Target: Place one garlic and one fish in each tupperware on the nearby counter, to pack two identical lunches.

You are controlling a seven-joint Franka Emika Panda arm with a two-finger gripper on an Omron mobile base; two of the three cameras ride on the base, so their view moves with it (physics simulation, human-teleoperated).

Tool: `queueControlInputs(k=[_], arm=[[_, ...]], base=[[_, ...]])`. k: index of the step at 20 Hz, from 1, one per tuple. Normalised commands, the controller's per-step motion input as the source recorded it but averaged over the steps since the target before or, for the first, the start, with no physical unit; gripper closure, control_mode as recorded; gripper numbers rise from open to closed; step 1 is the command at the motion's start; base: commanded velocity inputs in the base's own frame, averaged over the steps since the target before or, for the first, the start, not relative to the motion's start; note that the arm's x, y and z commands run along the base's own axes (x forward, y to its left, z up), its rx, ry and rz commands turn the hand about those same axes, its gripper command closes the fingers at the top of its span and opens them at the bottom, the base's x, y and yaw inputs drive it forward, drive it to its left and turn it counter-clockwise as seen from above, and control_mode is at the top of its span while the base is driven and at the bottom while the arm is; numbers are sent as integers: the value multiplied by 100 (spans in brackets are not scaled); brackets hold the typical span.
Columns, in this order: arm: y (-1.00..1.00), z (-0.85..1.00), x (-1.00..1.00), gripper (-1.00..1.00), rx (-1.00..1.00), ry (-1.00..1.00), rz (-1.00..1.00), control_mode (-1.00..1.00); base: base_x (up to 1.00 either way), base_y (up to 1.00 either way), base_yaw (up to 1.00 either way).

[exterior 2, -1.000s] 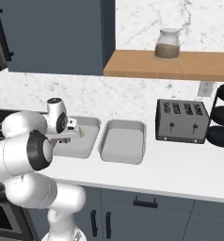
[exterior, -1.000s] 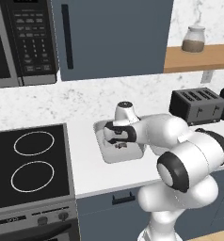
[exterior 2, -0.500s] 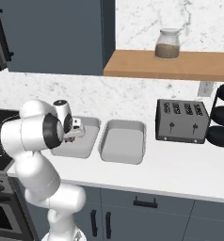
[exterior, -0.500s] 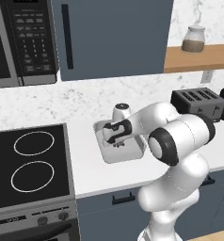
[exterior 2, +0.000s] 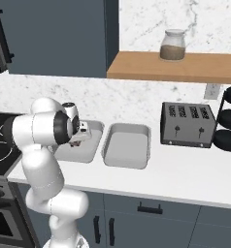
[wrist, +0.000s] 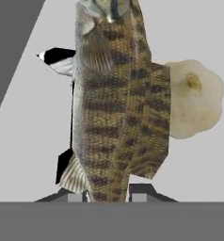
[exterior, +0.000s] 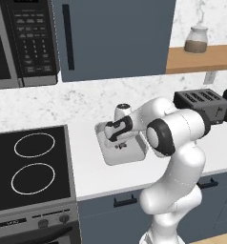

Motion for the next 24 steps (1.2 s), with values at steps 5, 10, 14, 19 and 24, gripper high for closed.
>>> queueControlInputs(k=[5,10,14,19,24], arm=[[-11,-44,14,100,-1,8,0,-100],[0,-44,23,-100,-4,5,0,-100],[-29,10,-31,-100,0,0,0,-100],[-13,37,-65,-100,0,-3,0,-100],[0,59,-72,-100,0,-11,0,-100]], base=[[0,0,0],[0,0,0],[0,0,0],[0,0,0],[0,0,0]])
